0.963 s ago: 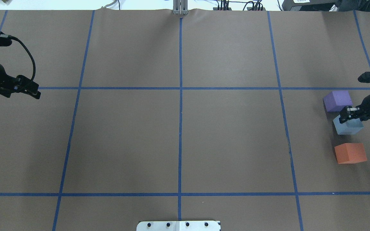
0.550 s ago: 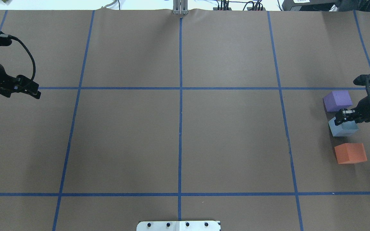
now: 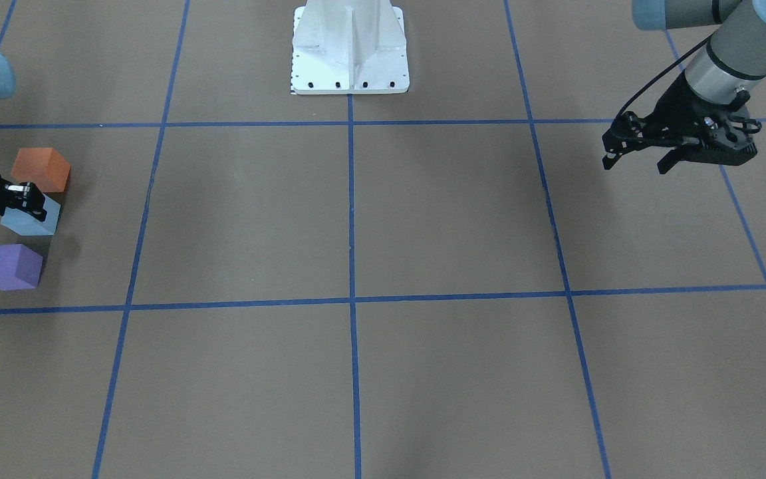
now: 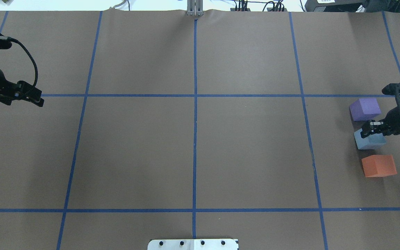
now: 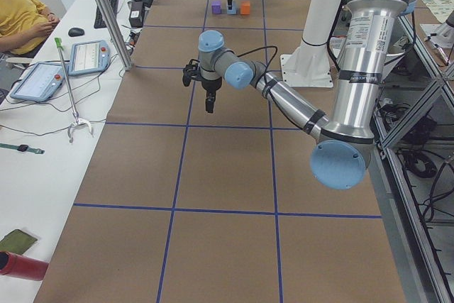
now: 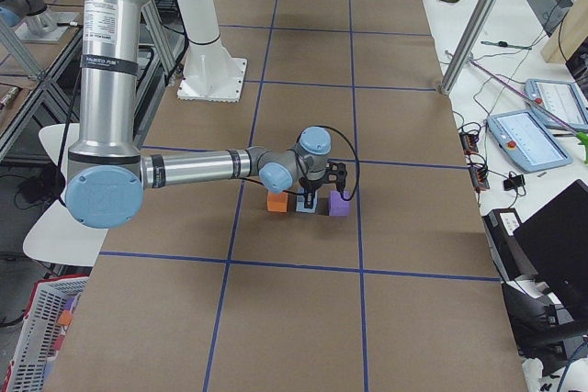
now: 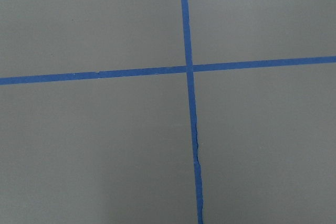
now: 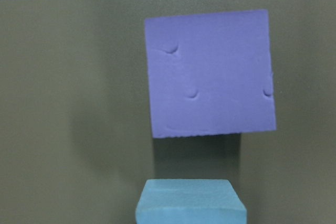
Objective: Place blue block between orange and purple blocks
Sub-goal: 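Lower the blue cube into the gap between purple and orange cubes, then open the right gripper and lift it away from the blue cube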
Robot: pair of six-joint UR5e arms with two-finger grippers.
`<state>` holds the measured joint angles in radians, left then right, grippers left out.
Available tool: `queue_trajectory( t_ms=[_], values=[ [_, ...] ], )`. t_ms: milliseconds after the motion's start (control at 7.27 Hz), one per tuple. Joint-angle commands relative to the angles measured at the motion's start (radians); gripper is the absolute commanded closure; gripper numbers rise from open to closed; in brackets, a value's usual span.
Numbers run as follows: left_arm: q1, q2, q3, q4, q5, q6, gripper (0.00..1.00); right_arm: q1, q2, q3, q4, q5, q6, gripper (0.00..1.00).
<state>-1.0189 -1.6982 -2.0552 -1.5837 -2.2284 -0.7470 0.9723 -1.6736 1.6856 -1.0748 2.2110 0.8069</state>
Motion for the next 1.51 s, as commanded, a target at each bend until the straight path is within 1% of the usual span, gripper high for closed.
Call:
queue_trajectory(
  t_ms=[0, 138, 275, 688, 825, 962, 1100, 1238, 1375],
  values=[
    [0.000, 0.000, -0.005, 0.001, 0.001, -0.014, 0.00, 0.000, -0.011, 0.000, 0.001, -0.002, 0.015, 1.00],
    [0.000, 0.002, -0.005, 0.001, 0.001, -0.014, 0.00, -0.001, -0.011, -0.001, 0.001, -0.002, 0.018, 0.55],
    [0.000, 0.000, -0.005, -0.001, 0.001, -0.014, 0.00, -0.003, -0.003, 0.005, 0.001, -0.004, 0.032, 0.01],
    [0.003, 0.000, 0.003, -0.001, 0.001, -0.014, 0.00, 0.006, 0.005, 0.023, 0.003, -0.001, 0.025, 0.00],
    [0.003, 0.000, 0.001, -0.001, 0.001, -0.014, 0.00, 0.031, -0.001, 0.046, 0.003, 0.001, 0.021, 0.00],
    [0.002, 0.000, 0.000, -0.001, 0.001, -0.014, 0.00, 0.093, -0.011, 0.086, 0.003, 0.009, 0.018, 0.00],
    [0.002, 0.002, -0.002, -0.001, 0.007, -0.008, 0.00, 0.171, -0.026, 0.129, 0.000, 0.041, 0.008, 0.00],
    [-0.003, 0.005, -0.005, -0.001, 0.009, 0.004, 0.00, 0.263, -0.035, 0.138, -0.008, 0.112, -0.055, 0.00],
    [-0.004, 0.006, -0.006, 0.001, 0.010, 0.044, 0.00, 0.335, -0.037, 0.122, -0.022, 0.157, -0.181, 0.00]
  ],
)
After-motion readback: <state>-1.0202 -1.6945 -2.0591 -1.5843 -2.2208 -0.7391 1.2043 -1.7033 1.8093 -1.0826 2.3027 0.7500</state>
